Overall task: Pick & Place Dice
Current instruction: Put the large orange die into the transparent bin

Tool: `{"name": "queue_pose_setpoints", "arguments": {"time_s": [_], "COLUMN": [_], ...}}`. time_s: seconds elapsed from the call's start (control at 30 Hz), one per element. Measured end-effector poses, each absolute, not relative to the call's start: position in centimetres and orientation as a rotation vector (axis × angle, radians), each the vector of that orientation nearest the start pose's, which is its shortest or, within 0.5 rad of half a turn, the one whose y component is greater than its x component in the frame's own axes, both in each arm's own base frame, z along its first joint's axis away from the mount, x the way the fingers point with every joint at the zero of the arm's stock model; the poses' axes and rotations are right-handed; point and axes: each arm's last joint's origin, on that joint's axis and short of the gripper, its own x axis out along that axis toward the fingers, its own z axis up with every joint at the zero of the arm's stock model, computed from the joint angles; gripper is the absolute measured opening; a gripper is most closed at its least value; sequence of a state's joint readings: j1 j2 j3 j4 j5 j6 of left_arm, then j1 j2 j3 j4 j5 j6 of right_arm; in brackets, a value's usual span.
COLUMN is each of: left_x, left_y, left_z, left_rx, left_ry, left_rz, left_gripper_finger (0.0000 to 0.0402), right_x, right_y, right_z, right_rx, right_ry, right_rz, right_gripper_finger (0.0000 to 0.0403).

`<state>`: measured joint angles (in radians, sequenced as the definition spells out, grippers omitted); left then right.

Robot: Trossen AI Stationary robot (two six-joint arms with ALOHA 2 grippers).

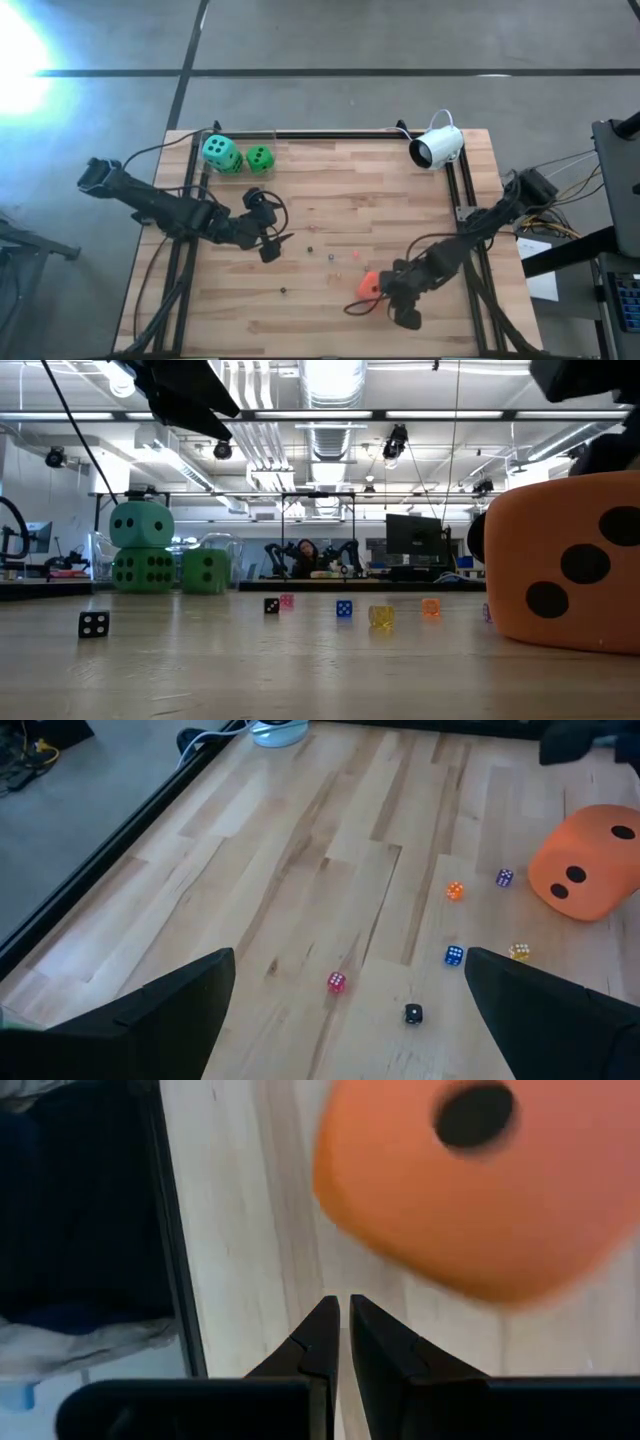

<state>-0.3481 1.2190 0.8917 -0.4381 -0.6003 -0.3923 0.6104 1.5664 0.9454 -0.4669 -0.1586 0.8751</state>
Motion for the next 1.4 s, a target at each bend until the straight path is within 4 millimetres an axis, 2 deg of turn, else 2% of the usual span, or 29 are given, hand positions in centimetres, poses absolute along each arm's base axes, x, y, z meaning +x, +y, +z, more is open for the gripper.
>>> {"name": "queue_pose_setpoints", "arguments": {"time_s": [0.27, 0.4, 0.6, 0.83, 1.0, 1.23, 1.4], "left_x": [23.7, 23.7, 23.7, 23.7, 23.7, 23.7, 23.7], "left_y": [-6.9, -6.9, -6.9, -6.9, -6.9, -6.9, -6.9], "left_z": [26.6, 26.6, 26.6, 26.6, 26.6, 26.6, 26.5], "left_rx": [-0.025, -0.024, -0.025, -0.025, -0.025, -0.024, -0.025], "left_ry": [0.62, 0.621, 0.621, 0.621, 0.621, 0.624, 0.629], "left_rz": [0.366, 0.366, 0.366, 0.366, 0.365, 0.365, 0.359], "left_gripper_finger": [0.0398, 0.0397, 0.0398, 0.0398, 0.0397, 0.0398, 0.0399], "right_x": [27.1, 28.1, 29.1, 30.2, 31.3, 33.2, 33.1], "right_y": [19.2, 19.2, 18.0, 15.9, 14.7, 13.1, 12.4], "right_z": [17.2, 16.6, 17.2, 17.9, 17.3, 17.7, 17.5], "right_rx": [0.416, 0.333, 0.166, 0.138, 0.137, 0.154, 0.147], "right_ry": [1.333, 1.372, 1.352, 1.237, 1.216, 1.102, 1.123], "right_rz": [0.165, 0.065, -0.14, -0.268, -0.269, -0.254, -0.279], "right_gripper_finger": [0.0027, 0.0027, 0.0027, 0.0027, 0.0027, 0.0027, 0.0027]}}
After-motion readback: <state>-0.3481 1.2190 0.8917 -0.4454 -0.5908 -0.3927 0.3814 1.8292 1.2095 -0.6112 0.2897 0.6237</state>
